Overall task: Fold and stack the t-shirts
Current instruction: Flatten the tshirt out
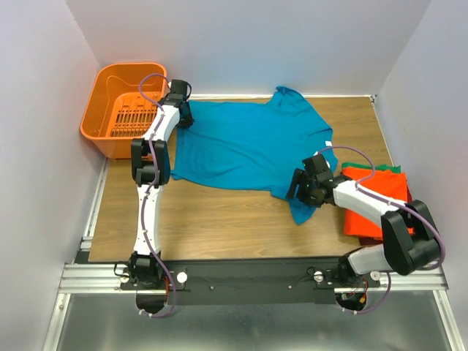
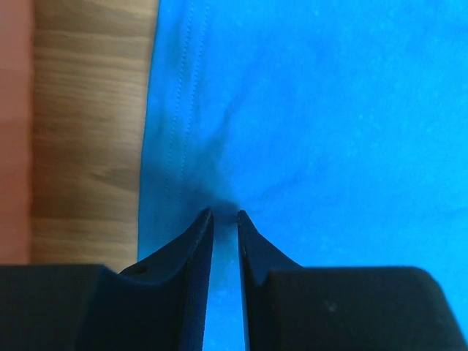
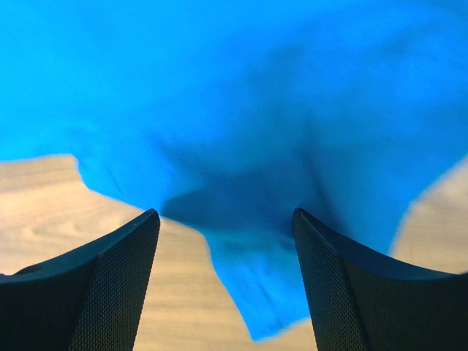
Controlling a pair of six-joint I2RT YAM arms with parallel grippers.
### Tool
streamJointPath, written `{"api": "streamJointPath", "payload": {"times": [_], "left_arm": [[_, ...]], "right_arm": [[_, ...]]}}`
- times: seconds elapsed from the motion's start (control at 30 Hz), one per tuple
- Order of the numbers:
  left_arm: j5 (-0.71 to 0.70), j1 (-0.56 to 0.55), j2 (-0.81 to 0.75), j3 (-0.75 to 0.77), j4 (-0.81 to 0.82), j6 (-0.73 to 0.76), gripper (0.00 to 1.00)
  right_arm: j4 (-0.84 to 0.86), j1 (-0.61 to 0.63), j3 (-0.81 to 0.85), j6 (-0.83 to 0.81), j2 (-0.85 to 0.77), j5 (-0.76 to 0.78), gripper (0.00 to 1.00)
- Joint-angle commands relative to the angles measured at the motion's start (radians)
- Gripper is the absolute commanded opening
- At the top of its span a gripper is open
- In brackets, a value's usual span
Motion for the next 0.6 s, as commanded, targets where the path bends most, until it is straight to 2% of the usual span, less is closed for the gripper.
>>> {"api": "streamJointPath", "payload": {"times": [0.0, 0.23, 0.47, 0.57], "left_arm": [[0.057, 0.023, 0.054, 0.033, -0.05, 0.046, 0.28], [0.074, 0.031, 0.05, 0.022, -0.039, 0.063, 0.28], [0.084, 0.031, 0.039, 0.005, -0.028, 0.073, 0.29], [0.129, 0.031, 0.033, -0.004, -0.018, 0.07, 0.3]], "right_arm": [[-0.122, 0.009, -0.052, 0.01, -0.069, -0.049, 0.81], [-0.199, 0.007, -0.084, 0.07, -0.187, -0.025, 0.84], [-0.231, -0.033, -0.012, 0.068, -0.187, 0.055, 0.86], [-0.243, -0.033, 0.005, 0.077, -0.215, 0.016, 0.84]]}}
